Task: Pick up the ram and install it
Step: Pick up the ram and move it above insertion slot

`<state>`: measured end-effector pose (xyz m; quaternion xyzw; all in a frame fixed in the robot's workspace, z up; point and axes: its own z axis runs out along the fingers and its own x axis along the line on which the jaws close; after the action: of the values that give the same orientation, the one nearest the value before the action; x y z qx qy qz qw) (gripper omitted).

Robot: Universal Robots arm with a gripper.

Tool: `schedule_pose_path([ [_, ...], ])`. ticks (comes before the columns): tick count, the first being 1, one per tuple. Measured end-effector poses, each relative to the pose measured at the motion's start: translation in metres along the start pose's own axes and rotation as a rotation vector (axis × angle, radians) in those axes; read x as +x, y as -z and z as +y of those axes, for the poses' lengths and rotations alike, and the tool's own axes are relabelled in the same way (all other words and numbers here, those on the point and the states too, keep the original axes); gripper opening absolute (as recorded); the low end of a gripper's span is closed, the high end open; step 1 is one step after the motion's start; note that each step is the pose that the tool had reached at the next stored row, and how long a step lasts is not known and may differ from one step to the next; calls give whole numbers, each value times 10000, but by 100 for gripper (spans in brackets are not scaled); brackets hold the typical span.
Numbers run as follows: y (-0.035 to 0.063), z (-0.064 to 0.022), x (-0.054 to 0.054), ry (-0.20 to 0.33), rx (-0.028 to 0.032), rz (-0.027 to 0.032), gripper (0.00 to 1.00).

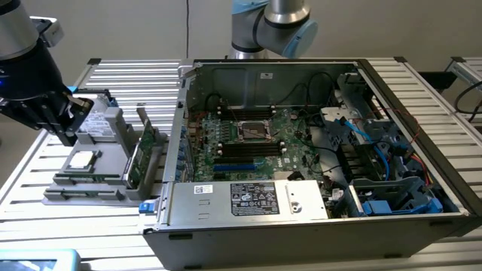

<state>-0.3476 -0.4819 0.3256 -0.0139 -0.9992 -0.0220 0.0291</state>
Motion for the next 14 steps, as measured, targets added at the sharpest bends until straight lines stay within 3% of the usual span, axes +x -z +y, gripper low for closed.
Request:
schedule_pose_path([
  [14,-19,0,-1,2553,151,113,11],
])
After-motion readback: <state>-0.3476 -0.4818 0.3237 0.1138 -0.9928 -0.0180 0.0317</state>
